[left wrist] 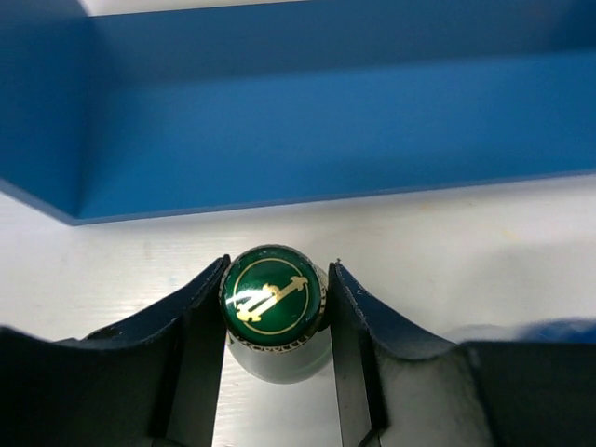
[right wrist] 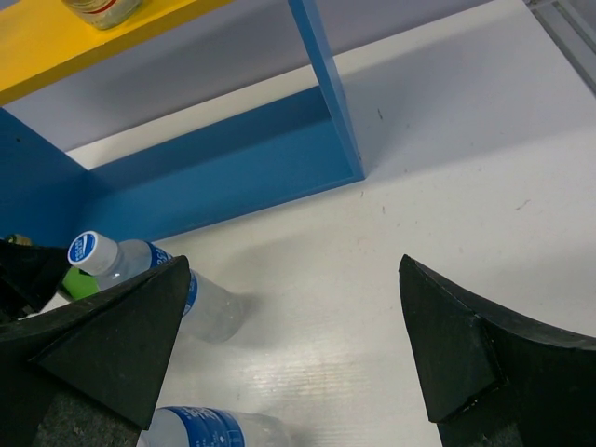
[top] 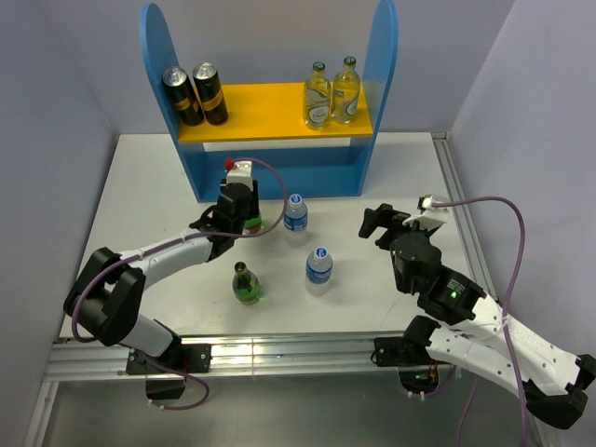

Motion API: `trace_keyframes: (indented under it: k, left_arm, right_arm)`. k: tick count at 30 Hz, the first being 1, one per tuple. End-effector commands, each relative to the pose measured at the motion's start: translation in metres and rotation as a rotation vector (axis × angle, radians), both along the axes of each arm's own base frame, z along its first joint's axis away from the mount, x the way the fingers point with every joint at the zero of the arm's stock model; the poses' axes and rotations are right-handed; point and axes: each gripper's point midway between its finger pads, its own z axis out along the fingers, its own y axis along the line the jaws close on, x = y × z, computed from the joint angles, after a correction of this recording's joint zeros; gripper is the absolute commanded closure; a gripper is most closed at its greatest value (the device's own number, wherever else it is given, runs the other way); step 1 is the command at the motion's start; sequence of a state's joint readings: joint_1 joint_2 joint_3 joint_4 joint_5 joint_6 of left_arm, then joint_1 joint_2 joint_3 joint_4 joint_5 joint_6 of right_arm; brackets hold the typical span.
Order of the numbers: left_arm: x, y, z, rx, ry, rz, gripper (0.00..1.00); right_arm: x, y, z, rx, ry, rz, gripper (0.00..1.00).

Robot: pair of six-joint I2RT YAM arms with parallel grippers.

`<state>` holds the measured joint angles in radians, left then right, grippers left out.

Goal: Place and organize the beverage onto the shelf

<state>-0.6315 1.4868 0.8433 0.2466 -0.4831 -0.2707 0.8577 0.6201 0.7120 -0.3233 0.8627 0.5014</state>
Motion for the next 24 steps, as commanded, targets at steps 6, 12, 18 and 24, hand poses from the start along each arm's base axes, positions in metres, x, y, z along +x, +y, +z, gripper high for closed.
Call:
trace_keyframes:
  k: [6, 12, 18, 24]
  left_arm:
    - [0.046, 0.043, 0.102, -0.131, -0.243, 0.101, 1.00]
    - [0.065, 0.066, 0.125, -0.150, -0.300, 0.154, 1.00]
    - [0.081, 0.079, 0.133, -0.152, -0.326, 0.183, 1.00]
    - [0.097, 0.089, 0.129, -0.172, -0.369, 0.230, 1.00]
  right_arm:
    - [0.001, 0.003, 0.004, 0.039, -0.021, 0.004, 0.00]
    - [0.003, 0.007, 0.001, 0.037, -0.015, 0.013, 0.00]
    - [0.004, 0.009, -0.001, 0.038, -0.011, 0.020, 0.00]
    - [0.004, 0.012, -0.003, 0.037, -0.008, 0.027, 0.00]
